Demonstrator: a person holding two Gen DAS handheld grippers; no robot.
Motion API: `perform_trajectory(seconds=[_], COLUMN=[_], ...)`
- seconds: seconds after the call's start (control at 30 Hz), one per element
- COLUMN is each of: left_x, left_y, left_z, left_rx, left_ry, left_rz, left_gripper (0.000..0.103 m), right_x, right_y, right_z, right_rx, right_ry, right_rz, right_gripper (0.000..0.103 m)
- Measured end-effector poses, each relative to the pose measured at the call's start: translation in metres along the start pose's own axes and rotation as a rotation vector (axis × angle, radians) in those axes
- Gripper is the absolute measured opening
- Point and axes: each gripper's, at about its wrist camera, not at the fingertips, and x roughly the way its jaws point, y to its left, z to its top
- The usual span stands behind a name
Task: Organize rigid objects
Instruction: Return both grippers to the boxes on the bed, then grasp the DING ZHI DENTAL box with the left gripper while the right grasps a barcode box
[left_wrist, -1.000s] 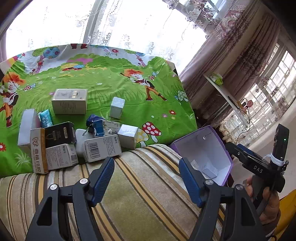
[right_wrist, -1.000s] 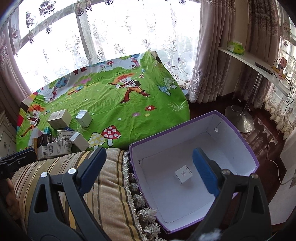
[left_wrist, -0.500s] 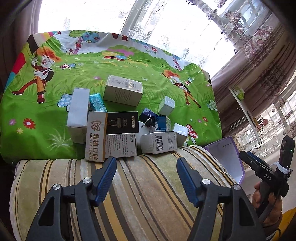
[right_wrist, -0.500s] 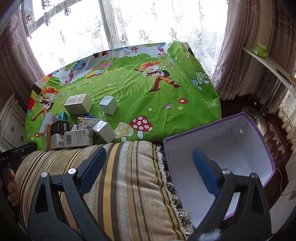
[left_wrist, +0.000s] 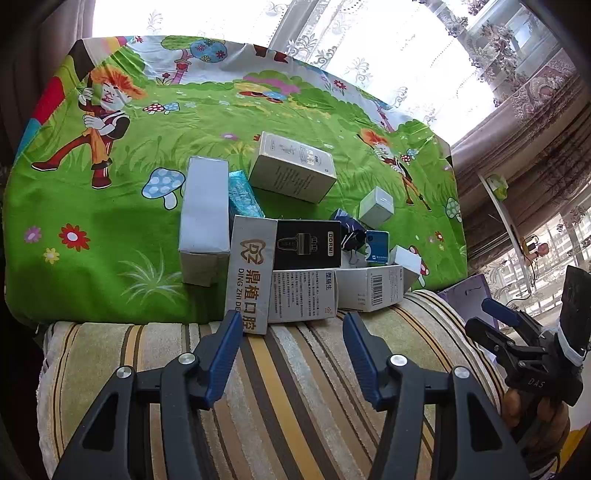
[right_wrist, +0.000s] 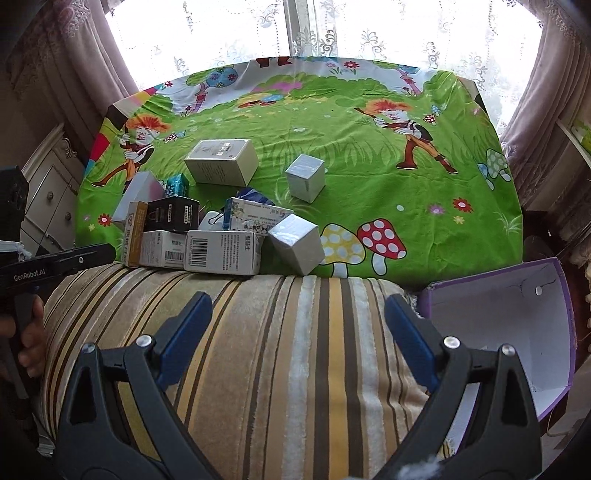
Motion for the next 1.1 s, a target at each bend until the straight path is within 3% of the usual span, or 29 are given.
perform_trajectory(seconds=[0.5,0.87,1.1], left_x=[0.025,0.037,0.041], left_y=[0.022,0.025,0.027], left_z=[0.015,0.017,0.019], left_rx=[-0.015,-0.005,-0.009], left_ry=[0.061,0.076,0.074], left_rz=[0.039,0.045,0.030], left_gripper=[0.054,0.054,0.046], right_x=[0.054,0.084,0.096], right_y=[0.037,0.056,0.058], right_z=[0.026,0.039,0.044], right_rx=[-0.072,-0.103,-0.096], right_ry=[0.125,0.185,0.209], right_rz=[0.086,0.091,0.082], right_gripper=[0.096,0.096,0.096])
